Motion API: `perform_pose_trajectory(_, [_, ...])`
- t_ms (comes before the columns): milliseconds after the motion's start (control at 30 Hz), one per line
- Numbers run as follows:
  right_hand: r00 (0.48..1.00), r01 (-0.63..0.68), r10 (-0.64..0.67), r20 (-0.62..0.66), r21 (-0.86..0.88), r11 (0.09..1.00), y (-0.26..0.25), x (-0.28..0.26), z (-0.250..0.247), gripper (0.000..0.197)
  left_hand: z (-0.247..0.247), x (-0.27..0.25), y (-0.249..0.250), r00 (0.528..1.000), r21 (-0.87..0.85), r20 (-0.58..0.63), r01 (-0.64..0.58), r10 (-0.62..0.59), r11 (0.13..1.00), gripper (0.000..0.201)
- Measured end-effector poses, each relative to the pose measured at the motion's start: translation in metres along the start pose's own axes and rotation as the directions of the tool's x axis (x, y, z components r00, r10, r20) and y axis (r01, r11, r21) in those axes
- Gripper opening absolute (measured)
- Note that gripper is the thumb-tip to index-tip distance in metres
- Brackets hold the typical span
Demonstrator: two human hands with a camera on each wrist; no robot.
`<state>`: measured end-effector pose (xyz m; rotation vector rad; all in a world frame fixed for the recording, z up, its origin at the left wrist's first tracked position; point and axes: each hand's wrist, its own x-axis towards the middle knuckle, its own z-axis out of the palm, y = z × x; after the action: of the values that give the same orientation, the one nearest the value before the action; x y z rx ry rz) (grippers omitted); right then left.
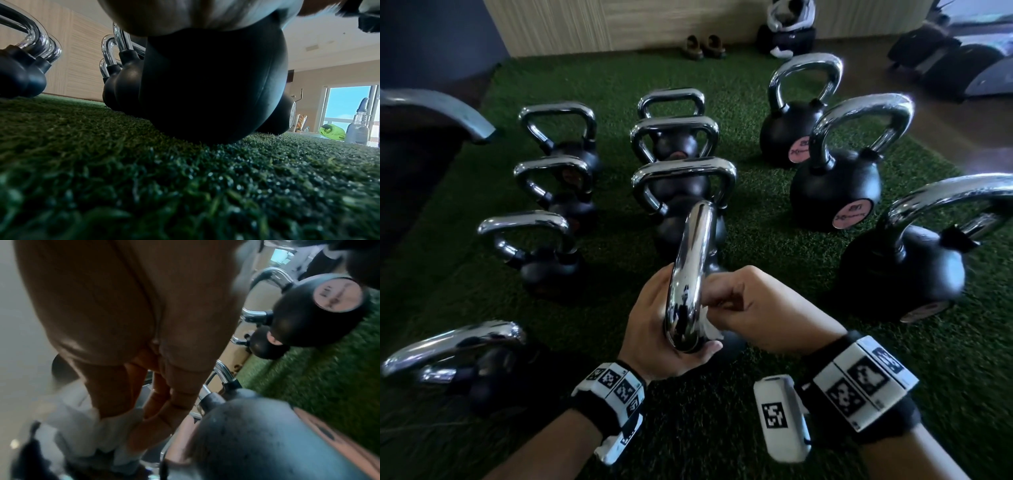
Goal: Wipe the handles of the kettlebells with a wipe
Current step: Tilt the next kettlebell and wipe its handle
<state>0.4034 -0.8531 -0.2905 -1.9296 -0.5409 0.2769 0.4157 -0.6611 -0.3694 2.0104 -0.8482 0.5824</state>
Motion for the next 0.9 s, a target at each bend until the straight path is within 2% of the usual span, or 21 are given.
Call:
perform_pose_trajectory(100, [0.999, -0.022, 0.031, -0.030, 0.275, 0.961, 0.001, -0.004, 0.004, 0.021, 0.001, 0.000, -0.002, 1.000, 0.024, 0.005, -0.006, 0.006, 1.000, 0.079])
perform_pose_trajectory(167, [0.995, -0.039, 0.080, -0.057, 0.518, 0.855, 0.001, -0.002, 0.010, 0.018, 0.000, 0.002, 0.001, 1.000, 0.014, -0.015, -0.012, 0.013, 1.000, 0.082])
perform_pose_trajectory(233, [0.991, -0.047, 0.118, -0.068, 0.649, 0.759, 0.004, 0.002, 0.015, 0.023, -0.001, 0.004, 0.005, 0.999, 0.006, -0.029, -0.029, 0.029, 1.000, 0.095])
perform_pose_trajectory(433, [0.994, -0.038, 0.099, -0.043, 0.720, 0.693, 0.010, 0.005, 0.010, 0.023, -0.002, 0.003, 0.005, 0.999, -0.035, -0.038, -0.013, 0.012, 0.999, 0.095])
perform_pose_trajectory(500, [0.984, -0.039, 0.157, -0.089, 0.744, 0.668, 0.010, 0.012, 0.011, 0.024, -0.001, 0.003, 0.004, 0.999, -0.024, -0.044, -0.013, 0.012, 1.000, 0.100])
perform_pose_trajectory(600, [0.956, 0.018, 0.222, -0.194, 0.791, 0.612, 0.010, 0.027, 0.012, 0.043, -0.002, 0.007, 0.009, 0.998, -0.027, -0.055, -0.046, 0.044, 0.999, 0.099])
perform_pose_trajectory(700, [0.939, 0.065, 0.242, -0.245, 0.816, 0.574, 0.009, 0.030, 0.014, 0.037, -0.004, 0.011, 0.014, 0.996, -0.037, -0.052, -0.077, 0.075, 0.996, 0.086])
perform_pose_trajectory(767, [0.941, 0.050, 0.240, -0.241, 0.796, 0.604, 0.007, 0.024, 0.016, 0.036, -0.004, 0.008, 0.010, 0.997, -0.028, -0.032, -0.078, 0.077, 0.997, 0.070])
perform_pose_trajectory(833, [0.922, 0.080, 0.238, -0.304, 0.753, 0.653, 0.004, 0.022, 0.019, 0.028, -0.002, 0.005, 0.005, 0.998, -0.007, -0.022, -0.051, 0.051, 0.999, 0.071])
perform_pose_trajectory(900, [0.837, 0.148, 0.281, -0.470, 0.688, 0.711, 0.001, 0.028, 0.018, 0.020, -0.001, 0.004, 0.005, 0.999, 0.018, -0.035, -0.022, 0.022, 1.000, 0.089])
